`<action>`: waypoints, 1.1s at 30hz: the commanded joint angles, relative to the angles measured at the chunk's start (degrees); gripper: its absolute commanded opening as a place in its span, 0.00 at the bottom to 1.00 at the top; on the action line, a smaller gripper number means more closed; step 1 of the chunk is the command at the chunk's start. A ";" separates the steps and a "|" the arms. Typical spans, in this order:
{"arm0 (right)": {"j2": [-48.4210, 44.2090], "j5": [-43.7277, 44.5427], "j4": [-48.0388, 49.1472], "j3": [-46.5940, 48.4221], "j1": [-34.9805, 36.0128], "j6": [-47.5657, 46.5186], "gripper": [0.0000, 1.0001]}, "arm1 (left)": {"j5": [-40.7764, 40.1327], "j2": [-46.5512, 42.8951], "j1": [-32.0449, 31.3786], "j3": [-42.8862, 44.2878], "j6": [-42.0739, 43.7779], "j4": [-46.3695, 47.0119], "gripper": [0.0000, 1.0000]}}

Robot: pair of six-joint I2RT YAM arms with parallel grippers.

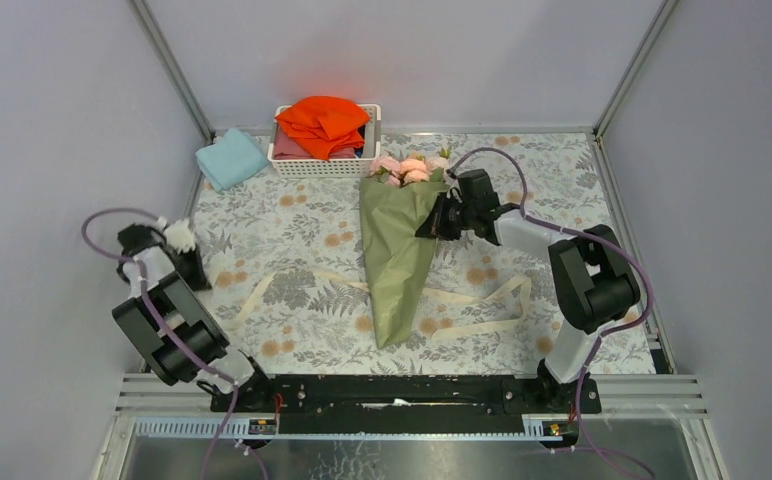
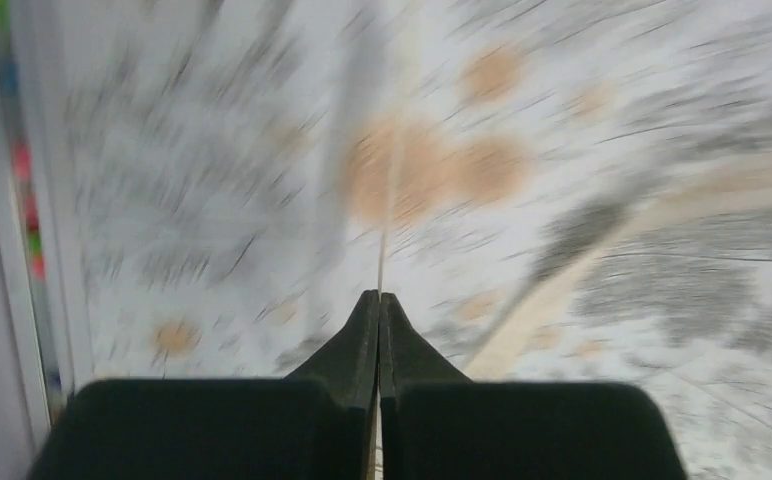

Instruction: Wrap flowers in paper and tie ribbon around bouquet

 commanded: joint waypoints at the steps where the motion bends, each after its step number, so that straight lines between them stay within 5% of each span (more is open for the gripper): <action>1: -3.21 -2.10 5.21 -1.95 3.90 3.11 0.00 | 13.91 -4.78 -14.00 12.01 -3.49 -5.15 0.00; 8: -2.74 -1.57 10.43 -7.11 4.70 6.24 0.00 | 15.87 -4.36 -51.34 43.43 -15.89 -6.05 0.00; 12: -1.89 -1.26 12.16 -8.51 4.79 6.91 0.00 | 17.08 1.81 -65.93 48.87 -21.16 -3.00 0.00; 20: 1.73 -3.80 13.72 -7.89 4.51 8.08 0.00 | 15.08 17.45 -73.22 36.55 -26.58 7.64 0.00; 28: 4.08 -6.07 15.85 -8.43 4.44 10.72 0.08 | 15.18 28.83 -74.41 34.50 -28.05 10.83 0.00; 33: 0.83 -2.04 9.38 -8.05 4.39 7.55 0.31 | 14.74 34.37 -74.59 34.90 -27.70 10.65 0.00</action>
